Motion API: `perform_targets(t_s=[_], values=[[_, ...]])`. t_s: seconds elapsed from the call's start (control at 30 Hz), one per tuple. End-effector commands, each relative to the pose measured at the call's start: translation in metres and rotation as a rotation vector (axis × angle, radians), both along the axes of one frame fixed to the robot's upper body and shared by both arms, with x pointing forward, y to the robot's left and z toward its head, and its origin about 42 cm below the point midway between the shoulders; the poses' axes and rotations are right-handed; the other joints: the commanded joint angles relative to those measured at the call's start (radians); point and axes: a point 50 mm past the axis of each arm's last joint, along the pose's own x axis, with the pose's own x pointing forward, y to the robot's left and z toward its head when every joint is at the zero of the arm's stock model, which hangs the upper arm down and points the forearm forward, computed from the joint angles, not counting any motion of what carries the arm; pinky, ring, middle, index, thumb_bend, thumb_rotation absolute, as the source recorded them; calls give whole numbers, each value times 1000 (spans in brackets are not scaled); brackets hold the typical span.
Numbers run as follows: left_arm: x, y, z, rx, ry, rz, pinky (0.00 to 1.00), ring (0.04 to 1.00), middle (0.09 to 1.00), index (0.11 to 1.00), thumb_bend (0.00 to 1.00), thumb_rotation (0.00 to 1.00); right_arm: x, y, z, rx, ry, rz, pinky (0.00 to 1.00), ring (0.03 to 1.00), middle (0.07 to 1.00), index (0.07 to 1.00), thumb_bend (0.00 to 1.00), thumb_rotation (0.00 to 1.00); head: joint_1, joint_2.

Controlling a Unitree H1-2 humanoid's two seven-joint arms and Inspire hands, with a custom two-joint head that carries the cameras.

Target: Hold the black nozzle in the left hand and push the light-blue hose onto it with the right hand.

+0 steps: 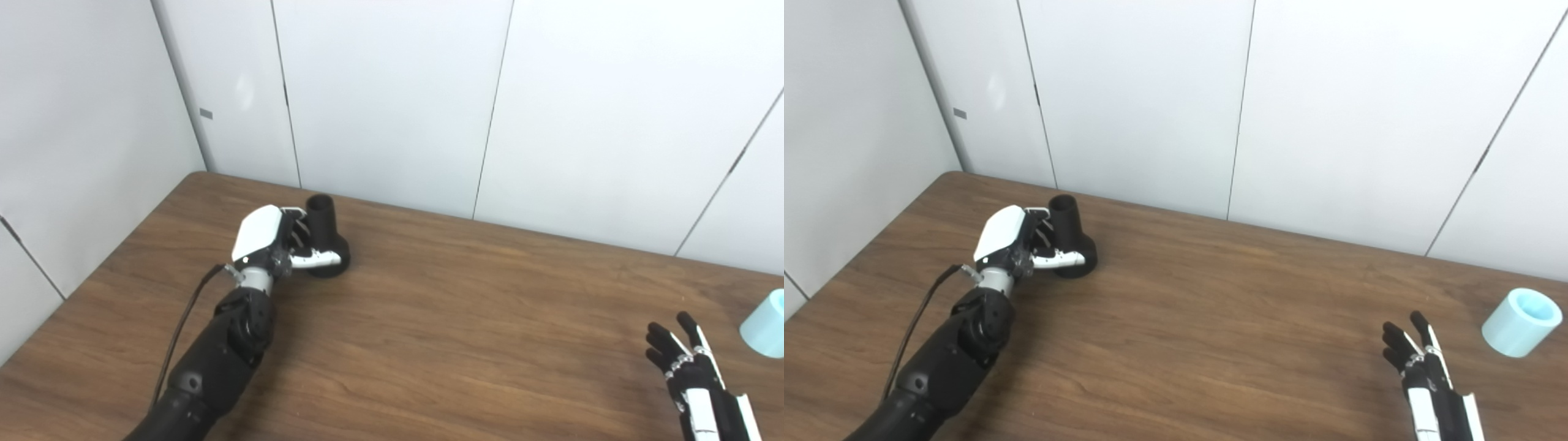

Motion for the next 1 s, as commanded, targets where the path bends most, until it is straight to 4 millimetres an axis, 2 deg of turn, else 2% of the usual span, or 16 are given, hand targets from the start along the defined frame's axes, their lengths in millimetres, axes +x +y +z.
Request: perform_targets(t_s=[0.0,0.2,0.3,0.43,0.5,0.57,0.73,0.97], values=[[-6,-11,-4,31,23,-44,442,423,479,498,503,0,-19,5,-34,25,107,-18,873,878,862,945,560,882,-7,3],[-24,-34,-4,56,26,-106,432,410,435,503,501,0,-19,7,-34,26,107,-15,867,870,857,941,560,878,-43,13],[-36,-50,-6,30,35,-144,433,444,443,497,503,0,-18,9,-33,30,109,-15,862,870,860,941,544,881,-64,19],[-51,-70,-10,38,37,-196,407,397,425,494,501,0,-18,12,-33,29,114,-17,859,862,852,934,537,884,-92,25],[-57,-80,-12,28,32,-218,407,407,428,495,502,0,-17,14,-33,27,112,-18,842,858,852,933,540,887,-107,29],[-62,-88,-14,20,27,-242,421,427,445,492,504,0,-16,16,-34,27,111,-18,834,857,852,931,537,887,-119,27],[-73,-107,-23,2,10,-308,390,395,426,492,502,0,-14,21,-37,36,115,-18,815,850,855,937,504,867,-155,16],[-87,-128,-22,-47,7,-351,390,398,441,501,502,0,-11,25,-39,35,105,-28,804,838,839,928,508,878,-216,28]])
